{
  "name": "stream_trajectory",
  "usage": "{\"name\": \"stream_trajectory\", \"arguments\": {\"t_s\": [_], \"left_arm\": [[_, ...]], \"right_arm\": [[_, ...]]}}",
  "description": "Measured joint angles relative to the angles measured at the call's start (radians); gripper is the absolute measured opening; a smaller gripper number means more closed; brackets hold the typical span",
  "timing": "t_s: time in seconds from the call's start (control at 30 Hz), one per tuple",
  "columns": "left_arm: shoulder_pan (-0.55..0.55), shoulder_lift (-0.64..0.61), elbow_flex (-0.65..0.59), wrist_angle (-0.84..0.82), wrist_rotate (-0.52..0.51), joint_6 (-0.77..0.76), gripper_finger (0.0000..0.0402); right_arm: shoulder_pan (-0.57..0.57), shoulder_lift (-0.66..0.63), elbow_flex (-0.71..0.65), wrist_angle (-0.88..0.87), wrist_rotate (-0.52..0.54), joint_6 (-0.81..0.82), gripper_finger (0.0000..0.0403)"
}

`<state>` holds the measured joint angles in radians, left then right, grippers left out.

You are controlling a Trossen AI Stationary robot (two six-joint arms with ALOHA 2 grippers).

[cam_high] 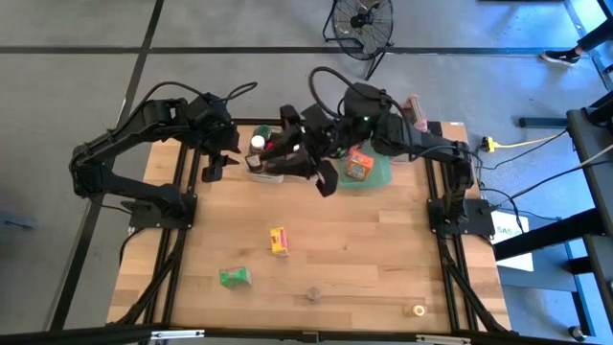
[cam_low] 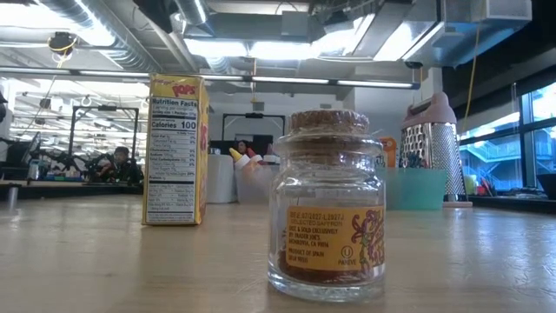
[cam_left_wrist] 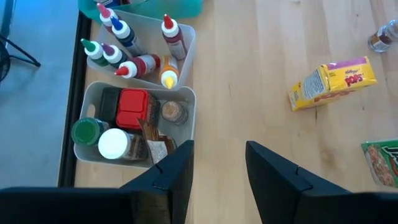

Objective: Pick & Place Kitchen Items
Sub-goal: Adjust the yellow food coloring bottle in the transparent bin

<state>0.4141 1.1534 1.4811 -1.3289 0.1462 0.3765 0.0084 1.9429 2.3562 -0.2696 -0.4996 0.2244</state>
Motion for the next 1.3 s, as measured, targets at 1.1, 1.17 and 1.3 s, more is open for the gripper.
{"name": "stream_trajectory", "arguments": {"t_s": [1.1, 1.17, 1.3], "left_arm": [[0.0, 0.412, 0.0, 0.36, -0.037, 0.232, 0.0252], [0.0, 0.451, 0.0, 0.359, -0.055, 0.254, 0.0253], [0.0, 0.517, 0.0, 0.356, -0.071, 0.277, 0.0253]], "right_arm": [[0.594, -0.359, 0.0, -0.774, 0.786, -0.378, 0.0199], [0.605, -0.36, 0.0, -0.806, 0.787, -0.365, 0.0199], [0.625, -0.359, 0.0, -0.85, 0.787, -0.348, 0.0199]]}}
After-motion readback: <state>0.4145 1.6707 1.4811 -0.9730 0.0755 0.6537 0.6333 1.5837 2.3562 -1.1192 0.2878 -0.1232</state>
